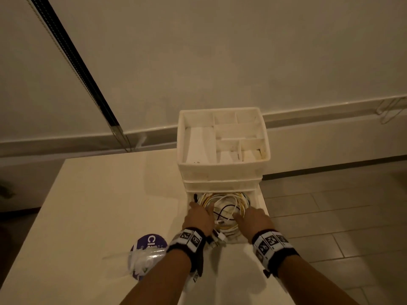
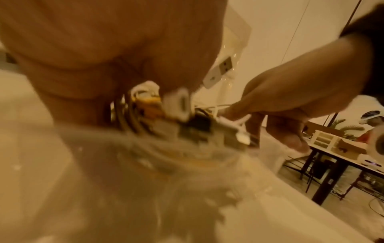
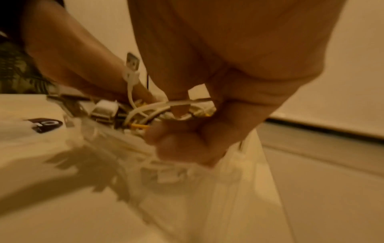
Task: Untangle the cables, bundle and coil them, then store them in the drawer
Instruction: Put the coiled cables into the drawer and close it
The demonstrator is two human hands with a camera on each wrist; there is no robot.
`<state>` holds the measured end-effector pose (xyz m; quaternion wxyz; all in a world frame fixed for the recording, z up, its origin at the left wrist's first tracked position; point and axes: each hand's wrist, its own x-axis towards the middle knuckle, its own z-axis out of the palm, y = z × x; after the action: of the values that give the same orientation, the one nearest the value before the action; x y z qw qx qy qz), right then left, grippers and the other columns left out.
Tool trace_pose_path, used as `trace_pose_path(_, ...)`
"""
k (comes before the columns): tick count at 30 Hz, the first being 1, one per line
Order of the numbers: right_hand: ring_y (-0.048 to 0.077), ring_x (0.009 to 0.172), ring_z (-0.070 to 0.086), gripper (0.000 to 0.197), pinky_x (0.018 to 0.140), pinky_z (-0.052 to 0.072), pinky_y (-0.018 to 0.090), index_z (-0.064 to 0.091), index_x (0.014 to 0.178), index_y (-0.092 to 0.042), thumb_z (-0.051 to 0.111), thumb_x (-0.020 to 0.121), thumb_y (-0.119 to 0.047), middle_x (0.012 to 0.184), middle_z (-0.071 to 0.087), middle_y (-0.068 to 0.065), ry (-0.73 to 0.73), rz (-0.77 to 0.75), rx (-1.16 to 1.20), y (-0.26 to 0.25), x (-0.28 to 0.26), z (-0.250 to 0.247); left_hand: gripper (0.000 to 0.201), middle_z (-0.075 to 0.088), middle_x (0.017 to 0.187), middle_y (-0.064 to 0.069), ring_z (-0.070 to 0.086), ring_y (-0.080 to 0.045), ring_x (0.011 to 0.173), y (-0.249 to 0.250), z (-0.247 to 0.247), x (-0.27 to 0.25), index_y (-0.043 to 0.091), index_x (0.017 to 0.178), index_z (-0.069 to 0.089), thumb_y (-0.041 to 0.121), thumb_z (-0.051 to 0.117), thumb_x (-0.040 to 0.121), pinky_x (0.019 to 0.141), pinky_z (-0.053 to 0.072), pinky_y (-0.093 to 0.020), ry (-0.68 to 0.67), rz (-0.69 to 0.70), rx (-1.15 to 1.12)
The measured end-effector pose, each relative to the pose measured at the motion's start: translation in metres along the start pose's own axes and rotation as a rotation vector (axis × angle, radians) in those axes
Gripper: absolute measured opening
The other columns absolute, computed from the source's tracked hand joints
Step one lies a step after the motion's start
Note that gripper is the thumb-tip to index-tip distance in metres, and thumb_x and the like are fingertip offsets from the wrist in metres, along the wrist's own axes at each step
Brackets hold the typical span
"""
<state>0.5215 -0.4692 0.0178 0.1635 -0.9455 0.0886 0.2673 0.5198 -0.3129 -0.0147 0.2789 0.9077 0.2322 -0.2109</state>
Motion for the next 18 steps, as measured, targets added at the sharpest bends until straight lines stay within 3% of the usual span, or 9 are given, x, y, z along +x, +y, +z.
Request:
trace_pose_path(4,0.030,0.103,0.058,0.060,0.078,0.050,0.038,0.024,0.143,-0.018,0.052,0.094,-0.037,0.128,0.045,0.008,0.237,-0.269,0.100,0.009,-0.027,-0.002,0.047,0.053,0.131,-0.019,0.053,-0.036,0.117,-0.001,-0.031,-0.003,0.002,0.126,0.050,0.039,0.036,0.101,0.093,0.043,-0.038,0.003,0.147,0.248)
trace_pose_path(7,0.025,0.109,0.051,0.054,0.089,0.050,0.037,0.031,0.139,-0.024,0.056,0.092,-0.032,0.132,0.033,0.005,0.289,-0.462,0.056,0.011,-0.035,0.014,0.030,0.057,0.119,-0.019,0.057,-0.039,0.108,-0.014,-0.042,-0.011,0.006,0.117,0.053,0.026,0.041,0.099,0.085,0.045,-0.037,0.004,0.211,0.239)
trace_pose_path(9,0.024,0.112,0.046,0.054,0.093,0.048,0.036,0.033,0.139,-0.023,0.057,0.092,-0.033,0.134,0.030,0.005,0.265,-0.460,0.054,0.017,-0.034,0.024,0.023,0.061,0.107,-0.018,0.061,-0.038,0.097,-0.025,-0.041,-0.020,0.008,0.108,0.054,0.028,0.046,0.098,0.077,0.047,-0.036,0.003,0.256,0.094)
trace_pose_path(13,0.023,0.113,0.046,0.048,0.096,0.040,0.039,0.037,0.133,-0.022,0.050,0.093,-0.045,0.131,0.040,0.000,0.220,-0.361,-0.169,0.034,-0.025,0.034,0.022,0.061,0.075,-0.002,0.058,-0.021,0.072,-0.031,-0.022,-0.027,0.012,0.081,0.055,0.030,0.065,0.089,0.066,0.048,-0.033,0.045,0.385,-0.144)
trace_pose_path(16,0.022,0.106,0.052,0.033,0.092,0.039,0.039,0.045,0.119,-0.021,0.051,0.093,-0.042,0.121,0.044,-0.001,0.184,-0.362,-0.154,0.032,-0.023,0.031,0.028,0.057,0.070,0.002,0.053,-0.014,0.067,-0.022,-0.008,-0.024,0.013,0.071,0.057,0.033,0.076,0.079,0.057,0.037,-0.019,0.038,0.411,-0.233)
trace_pose_path(18,0.022,0.102,0.055,0.029,0.093,0.040,0.043,0.045,0.117,-0.020,0.052,0.094,-0.036,0.121,0.041,-0.001,0.134,-0.338,-0.119,0.026,-0.023,0.029,0.031,0.058,0.076,0.001,0.052,-0.011,0.069,-0.020,-0.001,-0.019,0.014,0.068,0.059,0.034,0.082,0.071,0.058,0.035,-0.015,0.020,0.422,-0.241)
